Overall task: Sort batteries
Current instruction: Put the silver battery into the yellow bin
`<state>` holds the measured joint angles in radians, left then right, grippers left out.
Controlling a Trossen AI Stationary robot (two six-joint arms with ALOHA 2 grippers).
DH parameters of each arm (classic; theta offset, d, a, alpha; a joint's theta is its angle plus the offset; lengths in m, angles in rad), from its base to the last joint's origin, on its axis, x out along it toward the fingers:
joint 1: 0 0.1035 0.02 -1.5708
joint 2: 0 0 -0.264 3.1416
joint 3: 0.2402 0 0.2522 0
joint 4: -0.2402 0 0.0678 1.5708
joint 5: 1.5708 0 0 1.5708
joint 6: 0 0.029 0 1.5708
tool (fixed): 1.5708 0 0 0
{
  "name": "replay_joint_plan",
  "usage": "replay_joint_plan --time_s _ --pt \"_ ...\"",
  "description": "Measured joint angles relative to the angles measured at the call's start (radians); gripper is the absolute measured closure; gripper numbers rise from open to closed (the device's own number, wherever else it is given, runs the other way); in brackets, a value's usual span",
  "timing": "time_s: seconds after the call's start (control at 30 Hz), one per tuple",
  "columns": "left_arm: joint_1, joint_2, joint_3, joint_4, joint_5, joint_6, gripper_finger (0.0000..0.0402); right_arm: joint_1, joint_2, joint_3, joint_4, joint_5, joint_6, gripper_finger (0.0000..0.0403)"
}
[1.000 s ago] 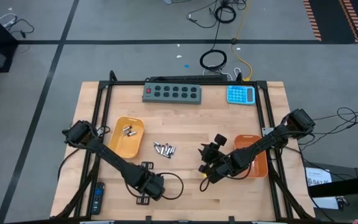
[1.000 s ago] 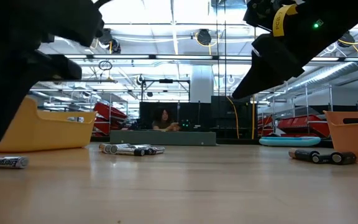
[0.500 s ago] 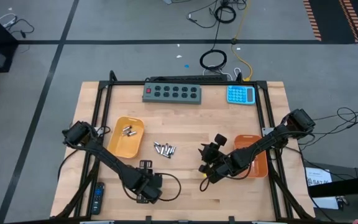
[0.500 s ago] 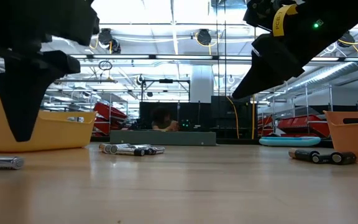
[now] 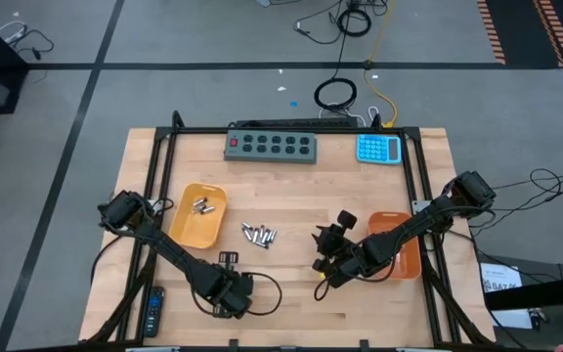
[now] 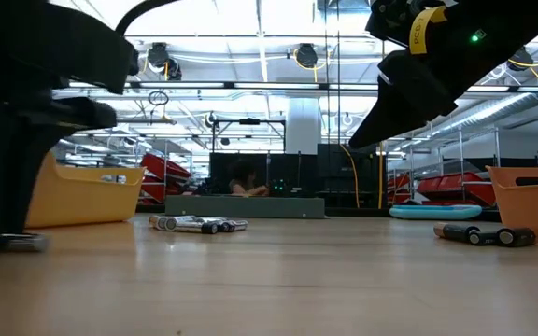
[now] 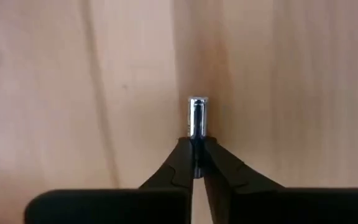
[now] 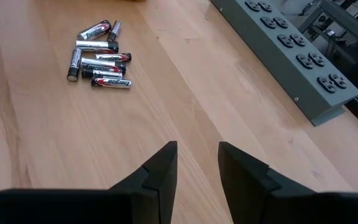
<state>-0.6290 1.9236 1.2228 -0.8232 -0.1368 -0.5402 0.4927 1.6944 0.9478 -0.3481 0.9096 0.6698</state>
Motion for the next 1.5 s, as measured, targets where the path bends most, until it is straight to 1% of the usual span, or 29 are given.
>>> replay_joint_plan --time_s 0.17,0.23,0.37,0.43,0.5,0.57,0.63,0.7,0.77,0.83,0.9,0.97,1.03,1.1,1.2,1.3,1.37,1.43,1.5 --pt "0.000 -0.015 0.000 -0.011 -0.075 -0.012 0.0398 0.000 0.000 0.000 0.000 0.000 -0.007 0.0296" --pt "0.003 -0.034 -0.003 -0.028 -0.090 -0.044 0.0399 -0.008 0.000 0.000 0.002 0.001 -0.025 0.0296" --pt "0.010 -0.099 -0.003 -0.092 -0.165 -0.108 0.0400 -0.038 0.000 0.000 0.021 0.002 -0.085 0.0296" --pt "0.018 -0.136 -0.003 -0.125 -0.177 -0.146 0.0400 -0.055 0.000 0.000 0.033 0.003 -0.116 0.0296" --pt "0.029 -0.167 -0.003 -0.119 -0.171 -0.158 0.0400 -0.070 0.000 0.000 0.042 0.001 -0.148 0.0296" --pt "0.045 -0.176 -0.002 -0.111 -0.205 -0.158 0.0393 -0.083 0.000 0.000 0.067 0.001 -0.184 0.0296" --pt "0.069 -0.173 -0.002 -0.101 -0.226 -0.141 0.0372 -0.095 0.000 0.000 0.103 -0.013 -0.226 0.0296" --pt "0.100 -0.159 -0.002 -0.082 -0.221 -0.091 0.0340 -0.104 0.000 0.000 0.141 -0.054 -0.258 0.0296" --pt "0.130 -0.139 -0.005 -0.041 -0.186 -0.037 0.0301 -0.108 0.000 0.000 0.164 -0.082 -0.279 0.0296" --pt "0.159 -0.116 -0.007 -0.016 -0.159 0.013 0.0264 -0.108 0.000 0.000 0.168 -0.082 -0.286 0.0296" --pt "0.182 -0.098 -0.006 -0.004 -0.150 0.057 0.0236 -0.108 0.000 0.000 0.165 -0.084 -0.288 0.0296" --pt "0.206 -0.079 -0.007 -0.011 -0.139 0.091 0.0220 -0.106 0.000 0.000 0.159 -0.093 -0.282 0.0296" --pt "0.230 -0.074 -0.016 0.002 -0.114 0.123 0.0215 -0.104 0.000 0.000 0.154 -0.105 -0.273 0.0296" --pt "0.252 -0.076 -0.039 0.019 -0.090 0.143 0.0216 -0.096 0.000 0.000 0.143 -0.105 -0.260 0.0296" --pt "0.286 -0.076 -0.095 0.030 -0.075 0.159 0.0227 -0.080 0.000 0.000 0.140 -0.105 -0.244 0.0296" --pt "0.325 -0.084 -0.180 0.131 0.019 0.164 0.0249 -0.066 0.000 0.000 0.139 -0.103 -0.234 0.0296" --pt "0.343 -0.091 -0.225 0.191 0.056 0.165 0.0270 -0.059 0.000 0.000 0.139 -0.101 -0.228 0.0296" --pt "0.352 -0.095 -0.249 0.223 0.055 0.162 0.0299 -0.058 0.000 0.000 0.138 -0.100 -0.219 0.0296" --pt "0.359 -0.095 -0.251 0.226 0.050 0.165 0.0347 -0.059 0.000 0.000 0.137 -0.100 -0.214 0.0296"
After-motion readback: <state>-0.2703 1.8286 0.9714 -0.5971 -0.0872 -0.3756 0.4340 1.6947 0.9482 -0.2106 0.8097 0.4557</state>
